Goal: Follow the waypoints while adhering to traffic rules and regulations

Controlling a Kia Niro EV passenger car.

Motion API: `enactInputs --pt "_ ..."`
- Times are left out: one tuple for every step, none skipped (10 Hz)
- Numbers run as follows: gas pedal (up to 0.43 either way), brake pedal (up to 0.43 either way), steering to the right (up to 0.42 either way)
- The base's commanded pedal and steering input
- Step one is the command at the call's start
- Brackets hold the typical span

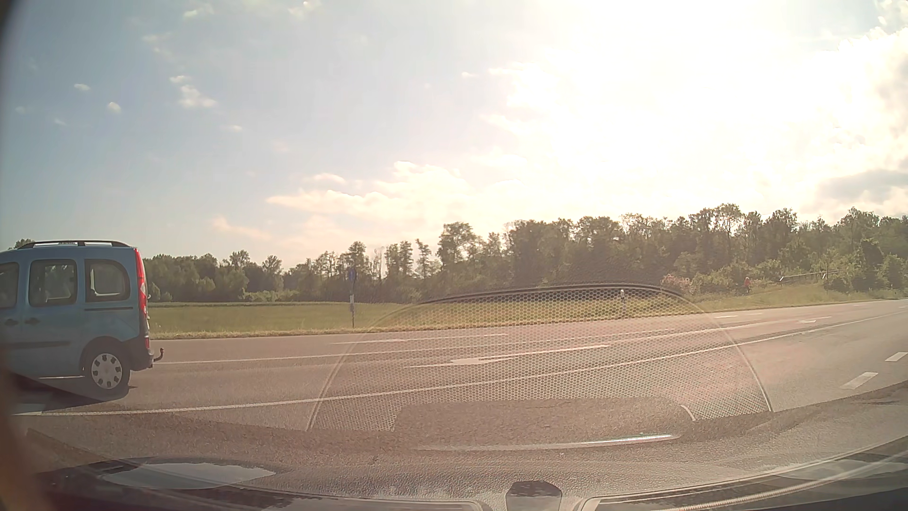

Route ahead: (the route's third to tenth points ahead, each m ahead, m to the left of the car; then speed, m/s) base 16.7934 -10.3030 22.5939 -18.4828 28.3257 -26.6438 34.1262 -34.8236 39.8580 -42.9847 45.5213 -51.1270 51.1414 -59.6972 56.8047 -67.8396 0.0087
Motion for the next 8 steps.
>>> enactInputs --pt "0.0 0.146 0.279" --pt "0.0 0.146 0.279" --pt "0.0 0.146 0.279" --pt "0.0 0.146 0.278" --pt "0.0 0.146 0.278" --pt "0.0 0.146 0.277" --pt "0.0 0.146 0.277" --pt "0.0 0.146 0.277"
